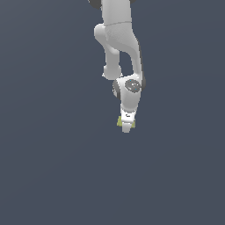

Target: Pick up the object and move it to a goal position.

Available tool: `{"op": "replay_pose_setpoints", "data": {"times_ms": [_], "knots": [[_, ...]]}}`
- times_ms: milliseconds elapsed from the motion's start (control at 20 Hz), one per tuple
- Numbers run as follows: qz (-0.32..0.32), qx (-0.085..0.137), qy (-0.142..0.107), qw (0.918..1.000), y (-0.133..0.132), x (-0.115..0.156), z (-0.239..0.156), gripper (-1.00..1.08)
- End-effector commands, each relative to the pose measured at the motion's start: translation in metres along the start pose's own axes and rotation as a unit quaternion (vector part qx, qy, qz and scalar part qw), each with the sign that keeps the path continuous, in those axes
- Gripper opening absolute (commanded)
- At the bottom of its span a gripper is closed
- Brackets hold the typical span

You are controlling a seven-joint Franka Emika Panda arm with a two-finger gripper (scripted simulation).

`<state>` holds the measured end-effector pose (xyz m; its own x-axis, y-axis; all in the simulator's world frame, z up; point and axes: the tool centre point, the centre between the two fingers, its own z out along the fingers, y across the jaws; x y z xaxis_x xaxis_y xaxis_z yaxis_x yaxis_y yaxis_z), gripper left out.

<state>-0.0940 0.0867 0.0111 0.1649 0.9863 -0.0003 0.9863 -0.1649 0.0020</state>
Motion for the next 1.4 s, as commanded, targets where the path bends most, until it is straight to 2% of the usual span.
{"op": "replay_pose_setpoints", "data": {"times_ms": [0,700,1000,1350], "knots": [[0.0,0.001,0.0,1.0,-0.001,0.0,0.002,-1.0],[0.0,0.0,0.0,1.0,0.008,-0.009,-0.01,-1.0],[-0.001,0.0,0.0,1.0,0.027,-0.032,-0.036,-1.0],[-0.001,0.001,0.001,1.0,0.064,-0.074,-0.085,-1.0]]}}
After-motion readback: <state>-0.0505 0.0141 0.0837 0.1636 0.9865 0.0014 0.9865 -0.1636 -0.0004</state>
